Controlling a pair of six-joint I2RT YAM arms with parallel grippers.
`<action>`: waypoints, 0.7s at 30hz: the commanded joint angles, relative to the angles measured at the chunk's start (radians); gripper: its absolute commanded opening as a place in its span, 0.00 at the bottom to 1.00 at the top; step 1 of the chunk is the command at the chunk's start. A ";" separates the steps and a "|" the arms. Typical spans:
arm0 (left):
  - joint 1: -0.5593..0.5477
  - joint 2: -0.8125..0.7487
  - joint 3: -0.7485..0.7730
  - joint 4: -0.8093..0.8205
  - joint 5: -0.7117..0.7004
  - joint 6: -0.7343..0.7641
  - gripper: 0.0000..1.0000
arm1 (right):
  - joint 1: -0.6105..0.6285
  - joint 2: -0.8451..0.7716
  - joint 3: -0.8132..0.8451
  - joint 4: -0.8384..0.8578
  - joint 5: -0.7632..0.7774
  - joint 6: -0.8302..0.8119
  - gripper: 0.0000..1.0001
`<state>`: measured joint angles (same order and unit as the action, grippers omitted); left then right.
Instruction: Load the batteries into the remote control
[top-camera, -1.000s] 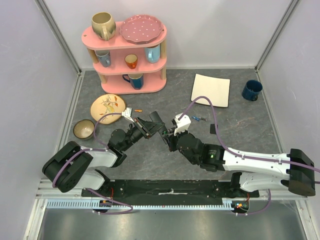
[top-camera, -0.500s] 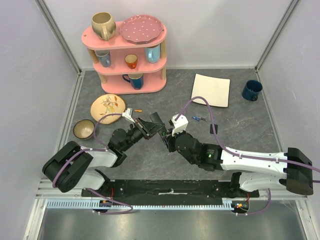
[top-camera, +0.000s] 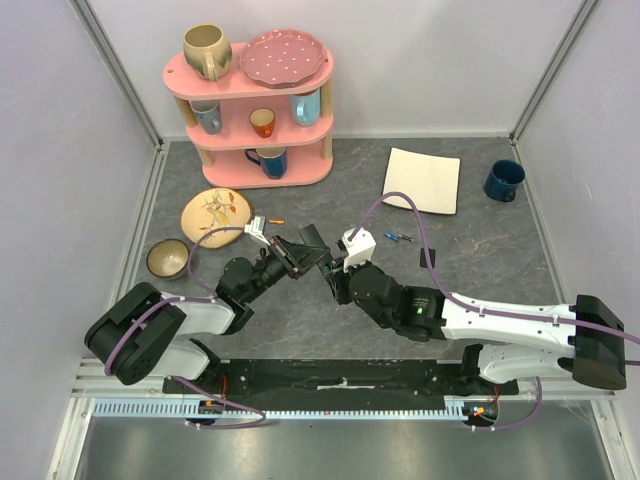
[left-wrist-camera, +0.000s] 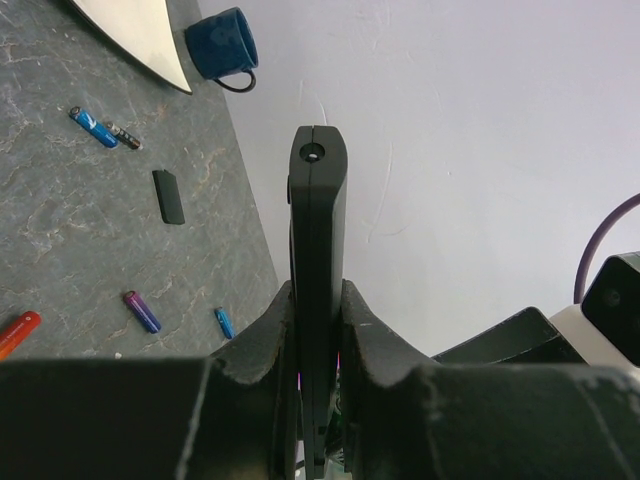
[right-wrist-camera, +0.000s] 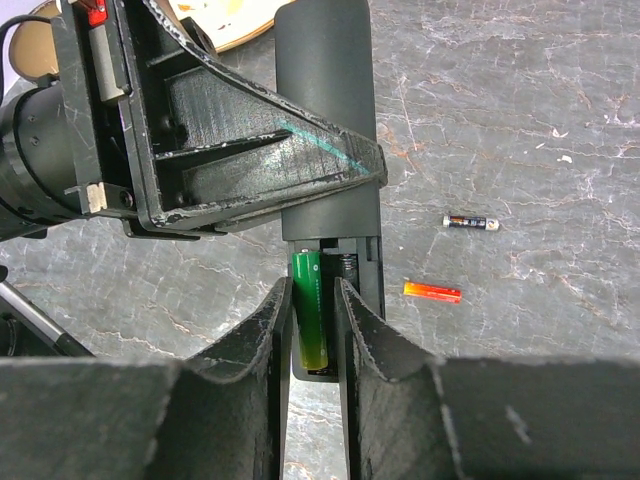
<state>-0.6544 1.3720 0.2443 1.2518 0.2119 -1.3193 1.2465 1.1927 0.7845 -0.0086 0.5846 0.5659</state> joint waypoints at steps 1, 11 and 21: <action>-0.008 -0.002 0.027 0.382 0.000 -0.029 0.02 | 0.005 -0.004 0.035 -0.039 0.040 0.011 0.30; -0.010 0.006 0.010 0.382 -0.003 -0.026 0.02 | -0.007 -0.004 0.094 -0.100 0.018 0.008 0.32; -0.013 0.015 0.007 0.382 0.001 -0.021 0.02 | -0.051 0.054 0.190 -0.209 -0.126 0.009 0.30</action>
<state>-0.6590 1.3815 0.2440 1.2888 0.2119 -1.3201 1.2133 1.2278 0.9180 -0.1673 0.5201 0.5720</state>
